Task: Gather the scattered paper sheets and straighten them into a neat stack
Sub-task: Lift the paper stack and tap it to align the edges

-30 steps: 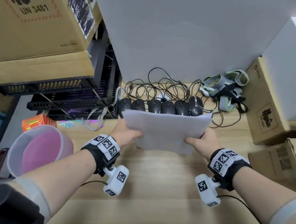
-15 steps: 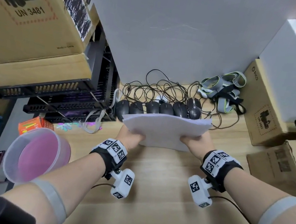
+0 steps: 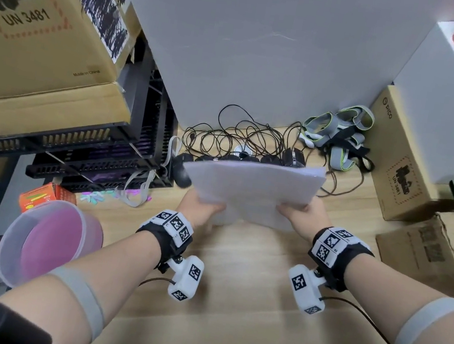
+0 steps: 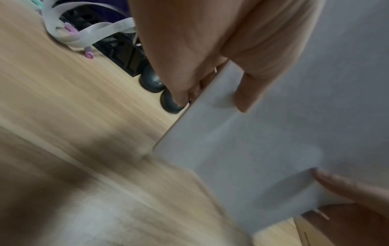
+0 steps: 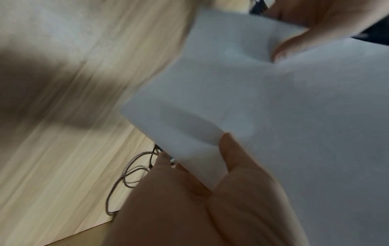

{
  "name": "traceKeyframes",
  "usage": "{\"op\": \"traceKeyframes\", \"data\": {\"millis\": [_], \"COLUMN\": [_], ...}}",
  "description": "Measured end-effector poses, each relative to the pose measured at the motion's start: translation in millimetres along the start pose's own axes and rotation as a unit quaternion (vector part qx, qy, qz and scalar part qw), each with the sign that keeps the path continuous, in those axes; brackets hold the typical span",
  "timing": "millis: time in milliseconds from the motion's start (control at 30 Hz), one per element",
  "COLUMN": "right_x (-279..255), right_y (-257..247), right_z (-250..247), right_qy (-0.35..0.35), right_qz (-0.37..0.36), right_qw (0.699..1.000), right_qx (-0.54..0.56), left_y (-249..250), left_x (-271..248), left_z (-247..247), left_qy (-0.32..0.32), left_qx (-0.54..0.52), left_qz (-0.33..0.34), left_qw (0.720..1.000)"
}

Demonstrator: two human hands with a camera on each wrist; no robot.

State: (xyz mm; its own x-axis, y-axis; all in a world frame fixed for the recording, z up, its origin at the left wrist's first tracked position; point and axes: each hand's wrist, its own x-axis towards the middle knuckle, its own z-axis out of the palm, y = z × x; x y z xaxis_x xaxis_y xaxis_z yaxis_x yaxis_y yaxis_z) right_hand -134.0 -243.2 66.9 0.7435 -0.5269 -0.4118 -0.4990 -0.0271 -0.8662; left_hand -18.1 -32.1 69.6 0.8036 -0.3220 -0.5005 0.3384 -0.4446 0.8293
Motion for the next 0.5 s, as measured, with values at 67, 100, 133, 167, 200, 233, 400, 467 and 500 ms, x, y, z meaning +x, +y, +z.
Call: {"op": "traceKeyframes", "data": {"millis": [67,100,133,167,200,233,400,467,500], "right_x": [-1.9,-4.5,-6.4,-8.2,-9.6,-10.4,-18.1,-20.8,-22.0], "right_y": [1.3,2.6,5.7,10.7,17.4,26.0,75.4,88.1,94.1], "right_z": [-5.5,-7.3,-8.2,-10.1,-12.2,-13.9,-32.0,-43.5,-50.2], "right_qy": [0.023,0.033,0.048,0.064,0.080,0.089,0.100,0.121,0.131], "right_qz": [0.014,0.014,0.014,0.021,0.036,0.062,0.160,0.180,0.193], "right_qw": [0.998,0.997,0.997,0.997,0.996,0.994,0.974,0.966,0.961], "right_qx": [0.054,0.066,0.057,0.029,-0.003,-0.033,-0.124,-0.140,-0.151], "left_y": [4.2,4.0,5.5,0.9,-2.6,-8.6,-35.3,-37.9,-42.4], "left_x": [5.0,6.8,5.5,7.4,7.8,8.5,8.3,6.0,8.2], "left_z": [2.4,4.4,8.5,15.0,22.4,30.4,76.6,94.2,106.0], "left_qy": [-0.017,-0.042,-0.072,-0.103,-0.127,-0.143,-0.239,-0.265,-0.274], "left_qx": [0.000,0.016,0.043,0.080,0.119,0.156,0.332,0.359,0.365], "left_qz": [0.009,0.013,0.011,0.008,0.003,-0.012,-0.118,-0.130,-0.131], "left_qw": [1.000,0.999,0.996,0.991,0.985,0.977,0.905,0.886,0.880]}}
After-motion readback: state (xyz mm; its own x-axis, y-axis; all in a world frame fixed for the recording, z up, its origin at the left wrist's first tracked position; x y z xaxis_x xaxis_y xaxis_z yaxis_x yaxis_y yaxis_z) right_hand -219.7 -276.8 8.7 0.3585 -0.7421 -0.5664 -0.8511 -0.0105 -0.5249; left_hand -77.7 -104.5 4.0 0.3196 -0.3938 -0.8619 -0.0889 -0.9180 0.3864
